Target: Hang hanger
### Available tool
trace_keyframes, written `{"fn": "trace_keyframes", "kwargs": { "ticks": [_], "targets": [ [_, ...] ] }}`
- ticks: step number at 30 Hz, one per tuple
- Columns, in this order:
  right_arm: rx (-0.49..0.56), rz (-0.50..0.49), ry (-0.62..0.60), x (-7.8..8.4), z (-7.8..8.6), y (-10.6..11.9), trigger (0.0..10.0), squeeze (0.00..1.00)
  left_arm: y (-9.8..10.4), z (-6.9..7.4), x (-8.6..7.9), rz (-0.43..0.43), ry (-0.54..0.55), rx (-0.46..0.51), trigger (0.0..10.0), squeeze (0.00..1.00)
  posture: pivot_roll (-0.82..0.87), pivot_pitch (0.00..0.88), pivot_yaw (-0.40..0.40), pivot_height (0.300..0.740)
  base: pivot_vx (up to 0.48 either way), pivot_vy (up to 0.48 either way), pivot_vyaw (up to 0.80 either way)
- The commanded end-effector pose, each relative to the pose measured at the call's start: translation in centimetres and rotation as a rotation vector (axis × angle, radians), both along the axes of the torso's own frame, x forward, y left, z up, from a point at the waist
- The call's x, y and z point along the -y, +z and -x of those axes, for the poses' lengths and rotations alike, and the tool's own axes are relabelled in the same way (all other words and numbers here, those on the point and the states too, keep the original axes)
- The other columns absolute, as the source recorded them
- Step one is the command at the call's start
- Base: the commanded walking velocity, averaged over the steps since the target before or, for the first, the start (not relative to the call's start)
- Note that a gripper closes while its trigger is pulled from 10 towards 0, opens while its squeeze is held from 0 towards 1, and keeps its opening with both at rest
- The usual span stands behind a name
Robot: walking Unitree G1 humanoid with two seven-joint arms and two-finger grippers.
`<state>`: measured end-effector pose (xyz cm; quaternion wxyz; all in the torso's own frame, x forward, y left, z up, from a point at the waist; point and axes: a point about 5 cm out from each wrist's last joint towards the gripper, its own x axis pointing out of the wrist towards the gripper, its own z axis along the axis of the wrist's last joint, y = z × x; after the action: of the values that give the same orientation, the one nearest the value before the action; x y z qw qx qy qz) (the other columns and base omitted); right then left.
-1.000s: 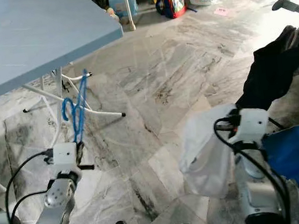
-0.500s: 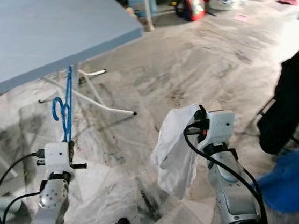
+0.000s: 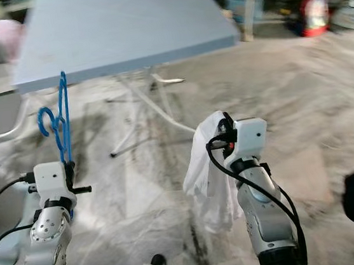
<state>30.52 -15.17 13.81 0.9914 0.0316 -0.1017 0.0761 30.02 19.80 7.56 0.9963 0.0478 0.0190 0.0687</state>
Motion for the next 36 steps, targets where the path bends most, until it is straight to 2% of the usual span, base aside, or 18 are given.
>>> {"fn": "trace_keyframes", "kwargs": {
  "ticks": [1,11,18,22,34,36],
  "targets": [
    [0.026,-0.025,0.013,-0.4,-0.1,0.6,10.0,0.0,0.1,0.1,0.1,-0.001,-0.018,-0.001,10.0,0.0,0.12,0.144,0.027,0.74,0.0,0.0,0.0],
    [0.081,-0.058,0.002,-0.2,0.1,2.0,10.0,0.0,1.1,0.0,0.8,0.021,-0.069,0.027,10.0,0.0,0.12,0.138,0.026,0.74,0.05,0.0,0.0],
    [0.104,-0.044,-0.003,-0.2,0.0,2.6,10.0,0.0,1.6,-0.4,1.4,0.043,-0.095,0.04,10.0,0.0,0.11,0.137,0.025,0.74,0.313,0.0,0.0],
    [0.134,-0.038,0.001,-0.2,-0.1,3.6,10.0,0.0,3.7,-1.2,1.9,0.044,-0.125,0.113,10.0,0.0,0.11,0.143,0.025,0.74,0.349,0.0,0.0],
    [0.152,-0.032,0.017,-0.5,-0.1,4.3,10.0,0.0,4.6,-1.1,2.4,0.064,-0.149,0.137,10.0,0.0,0.11,0.159,0.022,0.74,0.372,0.0,0.0],
    [0.162,-0.014,0.044,-0.9,-0.1,4.5,10.0,0.0,4.8,-1.1,2.5,0.075,-0.15,0.141,10.0,0.0,0.11,0.161,0.02,0.74,0.398,0.0,0.0]
  ]
}}
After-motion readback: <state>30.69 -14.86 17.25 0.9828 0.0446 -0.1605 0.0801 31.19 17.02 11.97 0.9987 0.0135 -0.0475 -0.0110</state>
